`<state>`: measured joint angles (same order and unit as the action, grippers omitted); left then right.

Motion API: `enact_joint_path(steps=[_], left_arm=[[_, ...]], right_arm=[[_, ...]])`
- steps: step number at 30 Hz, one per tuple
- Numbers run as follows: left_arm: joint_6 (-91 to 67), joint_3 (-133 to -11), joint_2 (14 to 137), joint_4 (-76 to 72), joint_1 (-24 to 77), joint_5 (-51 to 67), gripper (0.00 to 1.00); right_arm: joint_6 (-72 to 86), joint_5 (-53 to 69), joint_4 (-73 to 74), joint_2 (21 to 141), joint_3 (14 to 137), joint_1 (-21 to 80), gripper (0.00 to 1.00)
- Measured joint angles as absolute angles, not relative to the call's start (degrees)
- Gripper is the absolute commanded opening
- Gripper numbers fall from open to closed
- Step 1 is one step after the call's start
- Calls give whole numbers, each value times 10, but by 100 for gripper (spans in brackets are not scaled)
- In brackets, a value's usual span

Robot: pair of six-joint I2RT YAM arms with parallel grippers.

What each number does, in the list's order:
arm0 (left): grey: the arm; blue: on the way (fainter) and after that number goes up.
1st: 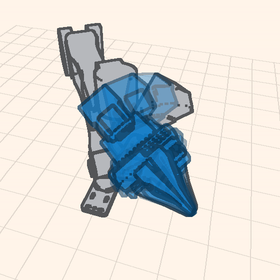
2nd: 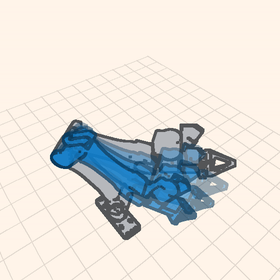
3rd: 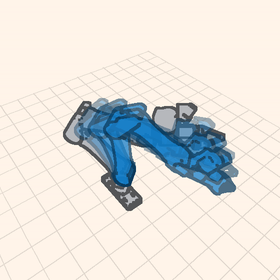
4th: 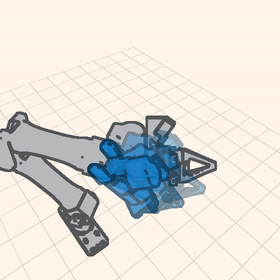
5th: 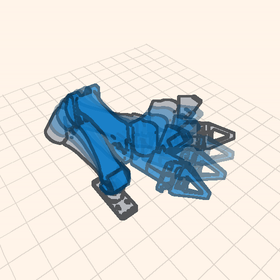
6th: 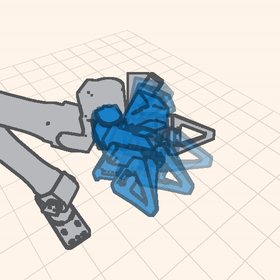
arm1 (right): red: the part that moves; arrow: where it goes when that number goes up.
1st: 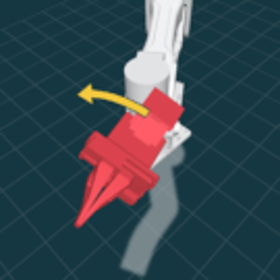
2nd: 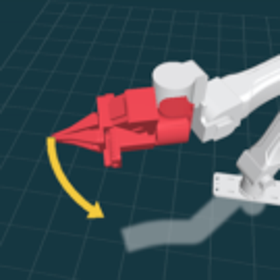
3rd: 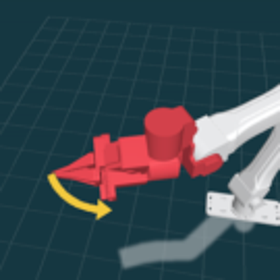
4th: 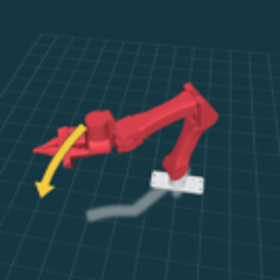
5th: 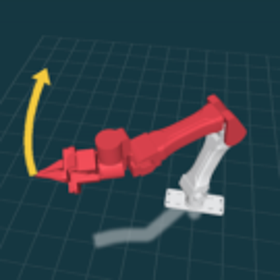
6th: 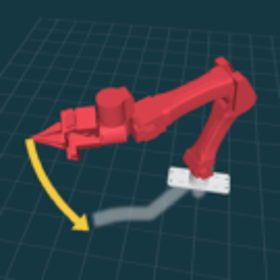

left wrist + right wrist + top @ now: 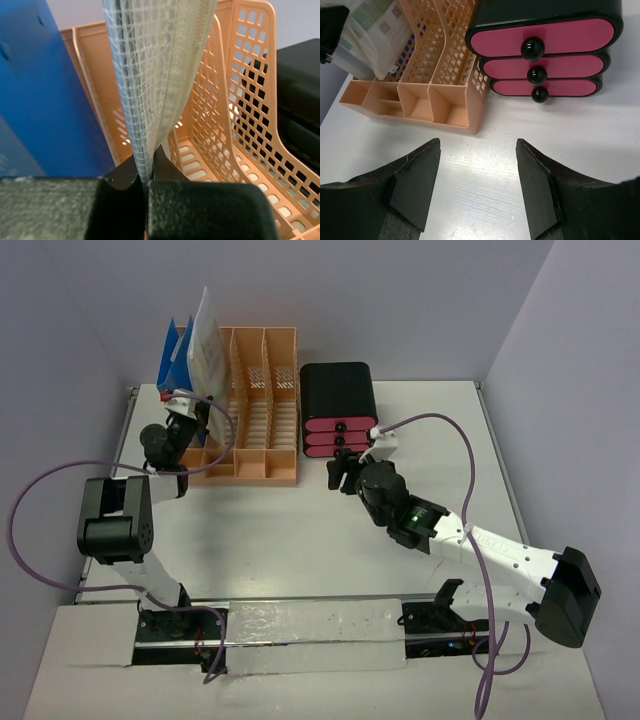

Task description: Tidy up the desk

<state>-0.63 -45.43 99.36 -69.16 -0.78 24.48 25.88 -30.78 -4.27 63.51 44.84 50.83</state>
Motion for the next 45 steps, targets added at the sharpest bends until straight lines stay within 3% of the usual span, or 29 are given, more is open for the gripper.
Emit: enact_joint_path(steps=[6,22,23,25,27,29,33,38,40,45], left_arm=[[-8,-456,1038,-709,-4,245,5],[89,-485,1089,-718,34,200,2],[94,-490,1090,-718,34,195,6],[99,-496,1090,-719,34,185,23],[102,-496,1091,-721,34,178,32],[101,-489,1091,-725,34,175,53],[84,-449,1087,-732,34,176,79],[56,-399,1038,-718,34,186,92],[43,-384,973,-703,34,190,97],[5,-428,757,-544,35,178,99]], right_arm=[[258,-306,-43,635,446,507,70],[258,-306,-43,635,440,503,70],[258,-306,-43,635,440,503,70],[258,-306,-43,635,440,503,70],[258,-306,-43,635,440,502,70],[258,-306,-43,635,440,502,70],[259,-306,-41,634,439,502,74],[261,-303,-24,624,440,500,77],[264,-303,-3,617,440,497,80],[288,-294,68,584,441,480,83]])
